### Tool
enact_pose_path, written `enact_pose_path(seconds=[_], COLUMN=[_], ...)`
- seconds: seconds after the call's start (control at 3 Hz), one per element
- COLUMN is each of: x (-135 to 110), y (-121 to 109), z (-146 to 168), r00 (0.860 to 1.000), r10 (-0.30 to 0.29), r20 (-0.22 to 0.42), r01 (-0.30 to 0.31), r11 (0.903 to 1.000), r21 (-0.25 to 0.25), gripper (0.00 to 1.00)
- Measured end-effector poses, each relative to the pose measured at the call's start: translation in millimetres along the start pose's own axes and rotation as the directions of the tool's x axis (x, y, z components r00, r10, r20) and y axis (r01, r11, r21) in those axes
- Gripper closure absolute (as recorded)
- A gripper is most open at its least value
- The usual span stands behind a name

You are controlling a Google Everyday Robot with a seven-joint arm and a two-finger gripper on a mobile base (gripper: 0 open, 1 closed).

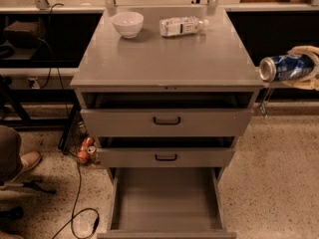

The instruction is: Pick pepsi can from bottom drawer and place on counter

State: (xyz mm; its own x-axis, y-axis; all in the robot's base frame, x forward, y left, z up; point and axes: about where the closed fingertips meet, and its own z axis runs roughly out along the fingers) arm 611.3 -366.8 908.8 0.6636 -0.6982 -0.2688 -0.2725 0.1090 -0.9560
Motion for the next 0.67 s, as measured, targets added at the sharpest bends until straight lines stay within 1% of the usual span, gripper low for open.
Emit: enact_pose_path(seconds=[0.33,0.67], x=[-2.2,-4.1], y=[-5.1,-3.4], z=[4.5,10.6], r00=[1.0,1.0], r10=[0.005,0.021], r20=[0.008,0.014], r01=[-0.005,-0.021], r11=[1.0,0.9997], r21=[-0.005,-0.014], gripper=[1.0,1.0])
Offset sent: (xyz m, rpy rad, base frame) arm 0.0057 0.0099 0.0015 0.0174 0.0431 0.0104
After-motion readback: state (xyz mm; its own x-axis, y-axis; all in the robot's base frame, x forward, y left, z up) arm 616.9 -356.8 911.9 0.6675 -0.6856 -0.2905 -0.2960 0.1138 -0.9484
